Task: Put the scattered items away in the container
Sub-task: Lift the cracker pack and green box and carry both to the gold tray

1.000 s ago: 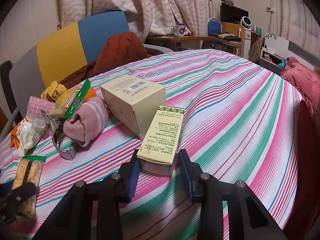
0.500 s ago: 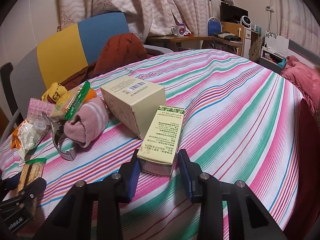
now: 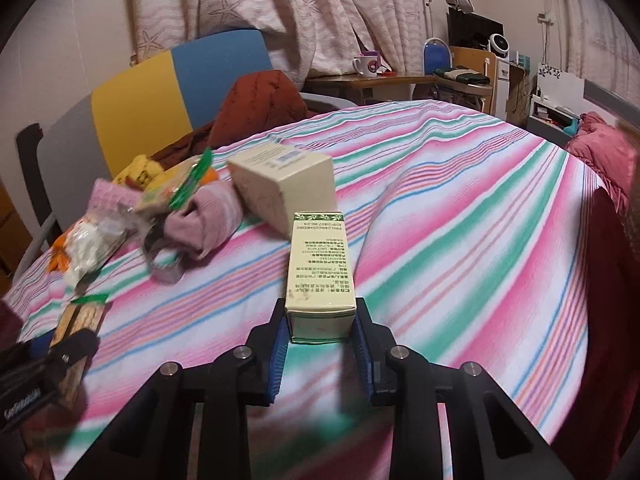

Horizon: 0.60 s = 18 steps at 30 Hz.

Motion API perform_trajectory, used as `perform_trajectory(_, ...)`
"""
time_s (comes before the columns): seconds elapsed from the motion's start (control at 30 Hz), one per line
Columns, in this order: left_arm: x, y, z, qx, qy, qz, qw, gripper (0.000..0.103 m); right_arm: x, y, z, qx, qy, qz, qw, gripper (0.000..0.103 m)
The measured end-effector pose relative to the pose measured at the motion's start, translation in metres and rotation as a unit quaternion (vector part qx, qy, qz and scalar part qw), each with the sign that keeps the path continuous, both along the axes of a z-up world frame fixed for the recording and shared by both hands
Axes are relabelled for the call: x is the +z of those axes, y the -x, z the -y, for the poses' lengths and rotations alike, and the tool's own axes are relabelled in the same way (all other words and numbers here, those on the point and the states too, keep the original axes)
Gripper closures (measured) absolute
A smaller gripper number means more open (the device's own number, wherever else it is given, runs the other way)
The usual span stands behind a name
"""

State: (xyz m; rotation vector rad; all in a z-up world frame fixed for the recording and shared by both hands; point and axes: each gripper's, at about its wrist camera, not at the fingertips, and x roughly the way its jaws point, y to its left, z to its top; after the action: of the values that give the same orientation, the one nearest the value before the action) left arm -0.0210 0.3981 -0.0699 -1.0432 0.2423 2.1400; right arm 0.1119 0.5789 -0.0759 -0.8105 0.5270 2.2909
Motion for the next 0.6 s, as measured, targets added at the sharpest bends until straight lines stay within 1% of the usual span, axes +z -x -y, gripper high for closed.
perform_trajectory(0.13,0.002,-0.006,0.014,-0.008,-0.018,0.017,0.9997,0.054,0.005,-0.010,0.011,0.004,0.028,-0.019,0.999,0.073)
perform_trajectory(0.2,0.003,-0.011,0.021,-0.011,-0.023,0.020,0.9995,0.054,0.010,-0.011,0.020,0.013,0.036,-0.027,0.999,0.073)
perform_trajectory(0.37,0.008,-0.027,0.042,-0.020,-0.018,0.012,0.9996,0.054,0.023,-0.003,0.058,0.062,0.041,-0.039,0.996,0.073)
perform_trajectory(0.5,0.013,-0.029,0.067,-0.003,-0.028,0.023,0.9993,0.054,0.029,0.004,0.088,0.102,0.056,-0.046,0.992,0.073)
perform_trajectory(0.6,0.020,-0.028,0.084,0.007,-0.032,0.021,0.9992,0.054,0.033,0.007,0.110,0.128,0.070,-0.053,0.988,0.073)
